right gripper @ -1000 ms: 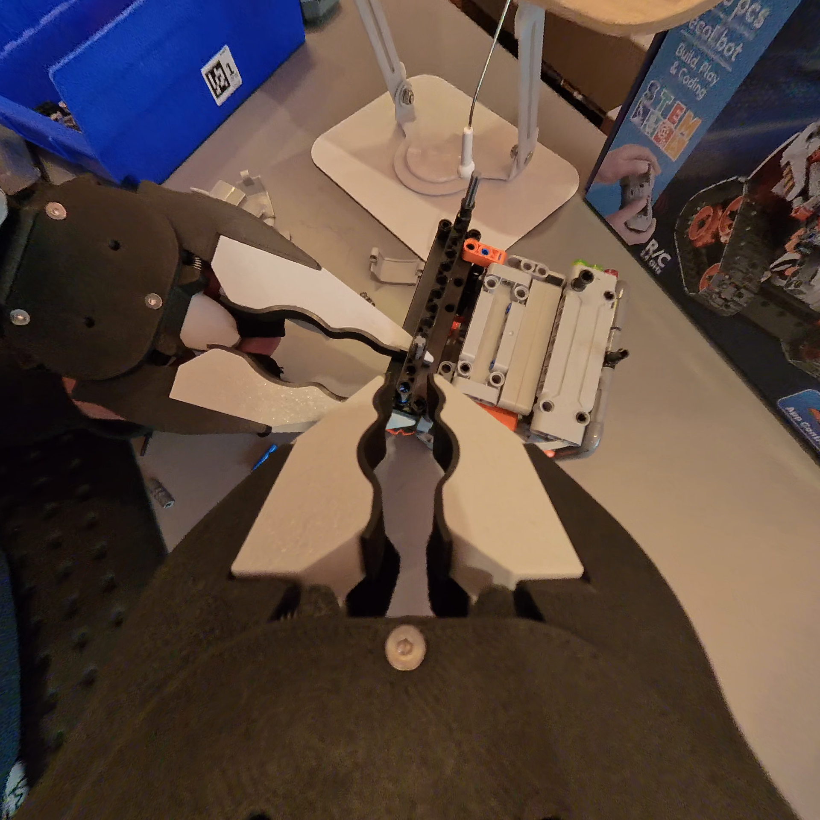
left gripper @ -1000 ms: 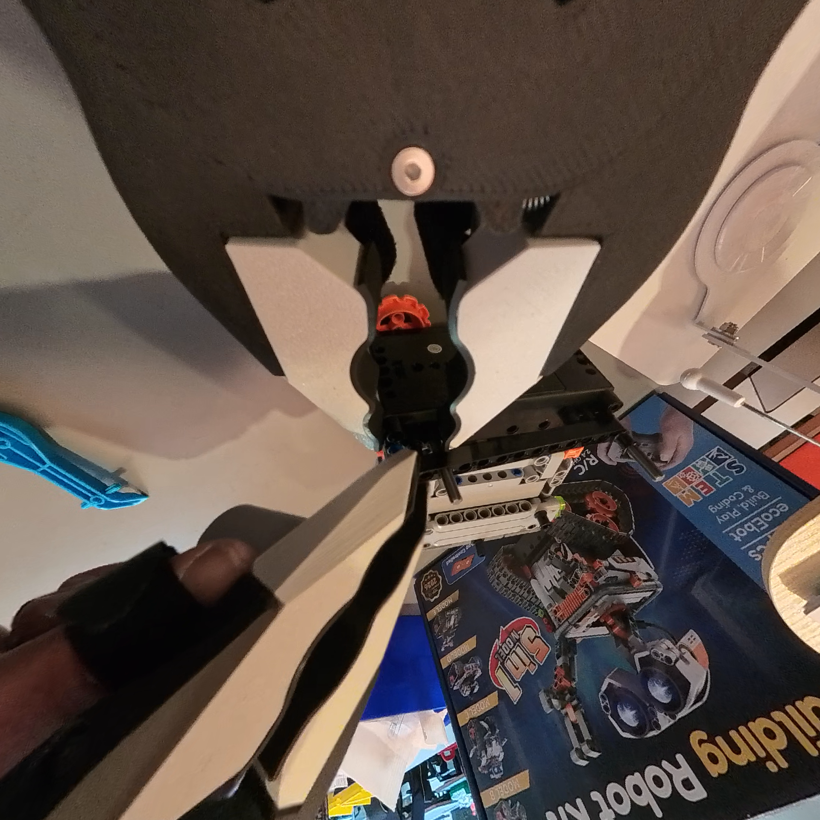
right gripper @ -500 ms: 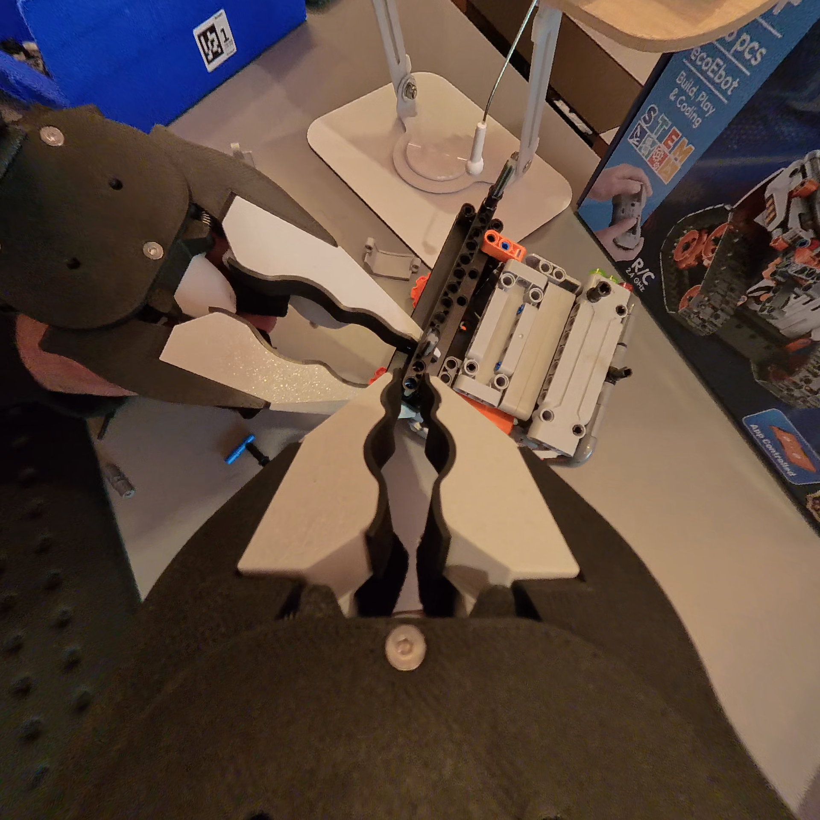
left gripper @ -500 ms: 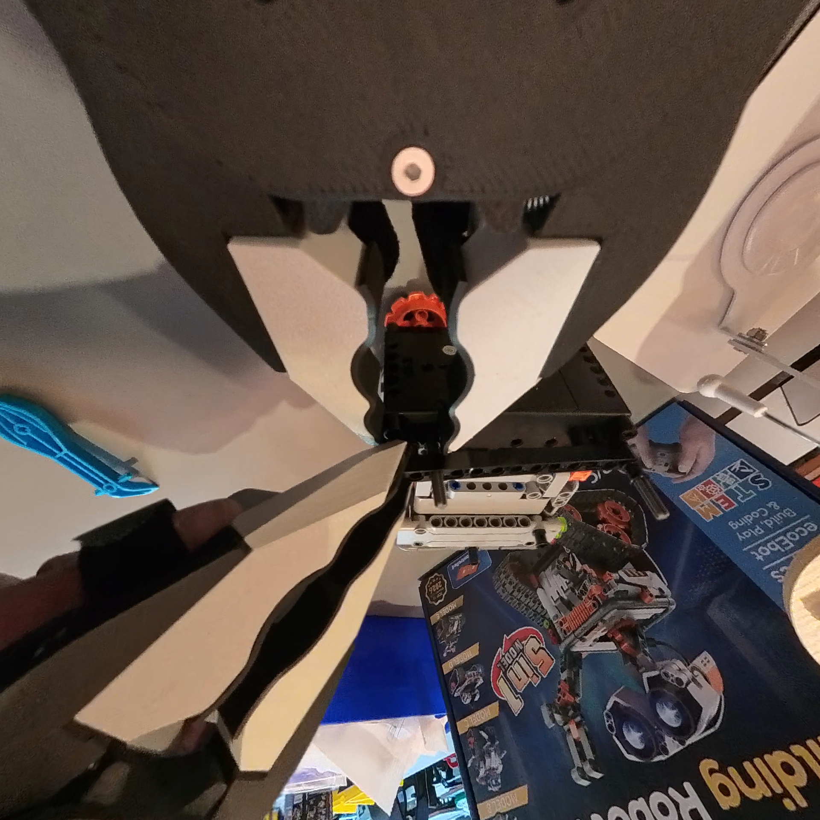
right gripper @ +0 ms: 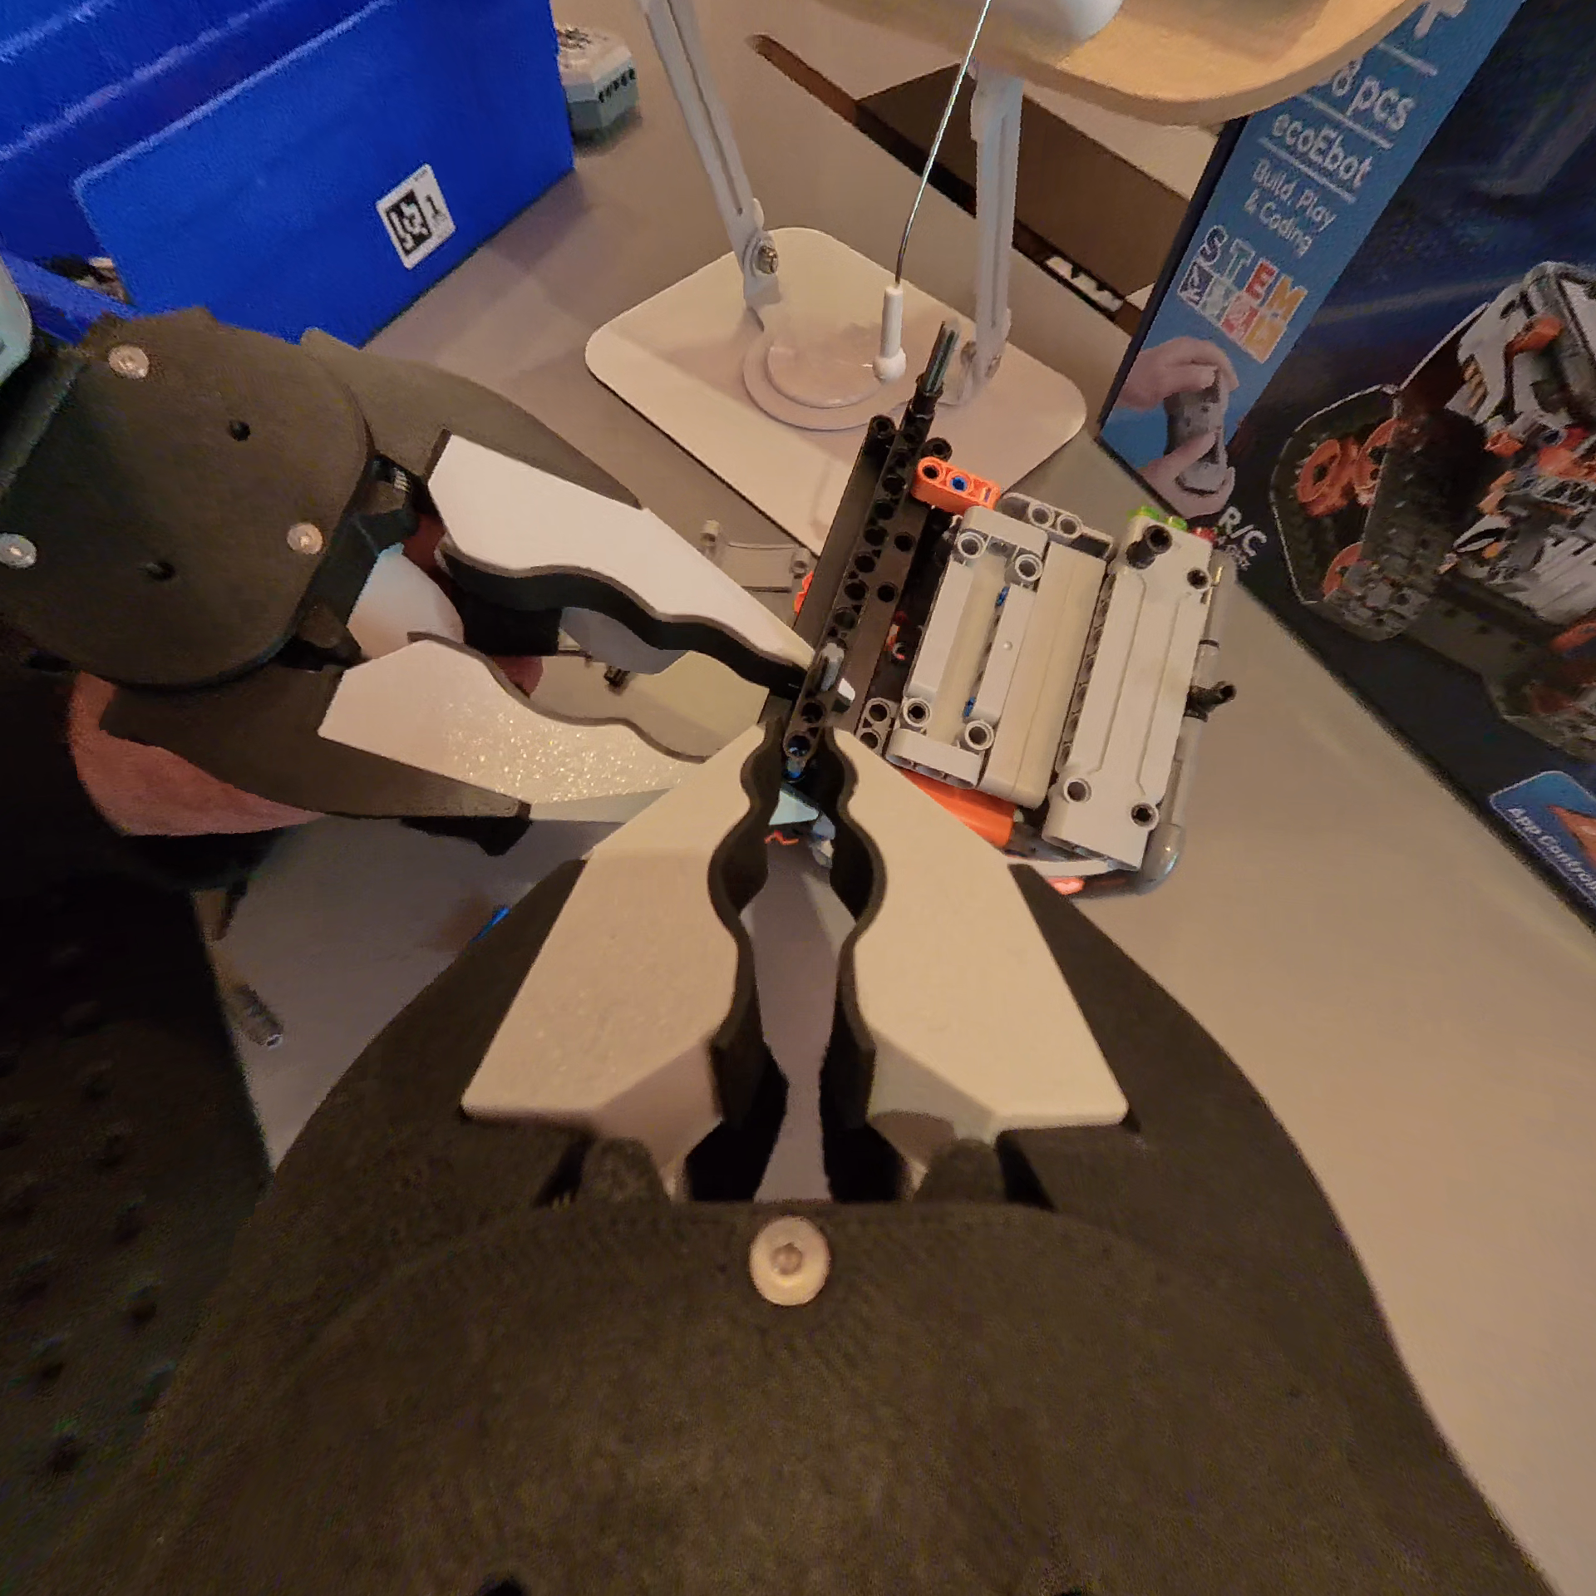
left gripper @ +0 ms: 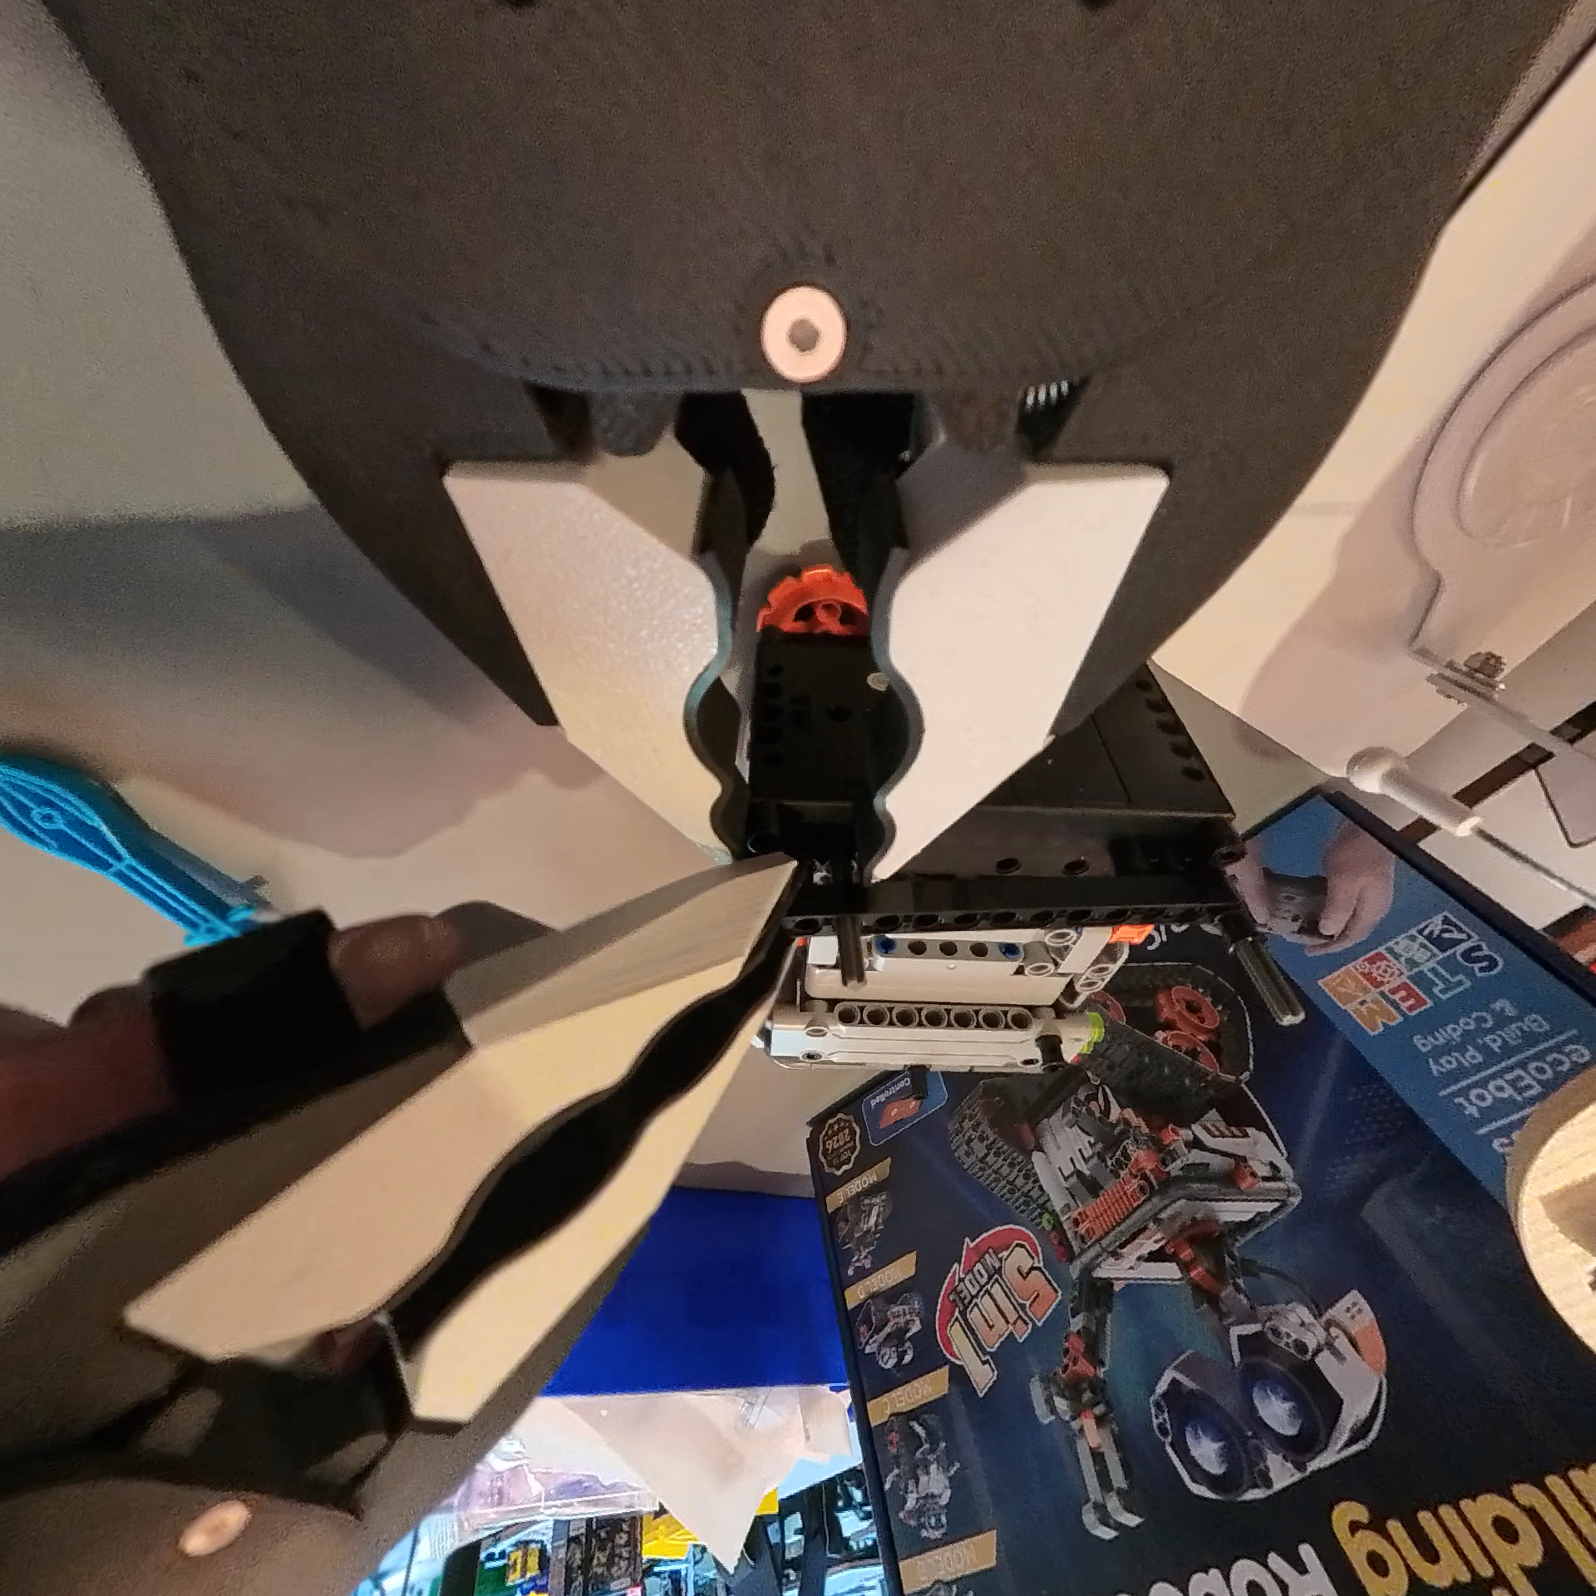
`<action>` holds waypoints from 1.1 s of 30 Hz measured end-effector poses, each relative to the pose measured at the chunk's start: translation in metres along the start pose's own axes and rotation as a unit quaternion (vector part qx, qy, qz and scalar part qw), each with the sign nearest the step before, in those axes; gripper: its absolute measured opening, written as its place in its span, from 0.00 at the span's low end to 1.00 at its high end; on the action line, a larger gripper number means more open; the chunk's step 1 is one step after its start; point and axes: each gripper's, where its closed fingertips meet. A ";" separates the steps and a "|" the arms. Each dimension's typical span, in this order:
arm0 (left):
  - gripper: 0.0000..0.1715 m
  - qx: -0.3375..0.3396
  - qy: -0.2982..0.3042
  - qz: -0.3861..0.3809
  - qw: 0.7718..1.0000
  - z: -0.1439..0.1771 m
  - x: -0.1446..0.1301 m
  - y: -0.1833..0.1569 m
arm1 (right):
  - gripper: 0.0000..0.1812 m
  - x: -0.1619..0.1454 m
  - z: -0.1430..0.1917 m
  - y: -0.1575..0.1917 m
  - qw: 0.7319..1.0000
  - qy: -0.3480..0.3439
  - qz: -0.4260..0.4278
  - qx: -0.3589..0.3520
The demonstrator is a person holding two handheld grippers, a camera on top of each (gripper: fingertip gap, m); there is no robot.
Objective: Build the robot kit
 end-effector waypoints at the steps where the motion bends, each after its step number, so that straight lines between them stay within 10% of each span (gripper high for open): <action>1: 0.14 0.001 -0.002 -0.009 1.000 0.000 0.001 -0.002 | 0.03 0.001 0.002 -0.001 1.000 0.001 -0.002 0.005; 33: 0.12 -0.010 -0.003 0.003 1.000 0.002 0.000 0.003 | 0.03 0.000 -0.001 0.003 0.988 0.097 0.123 0.012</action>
Point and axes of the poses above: each gripper's, where its closed fingertips meet, z back along the fingers, x out of its top, y = z × x across the jaws, and after that the axes turned 6 degrees about y, right-handed
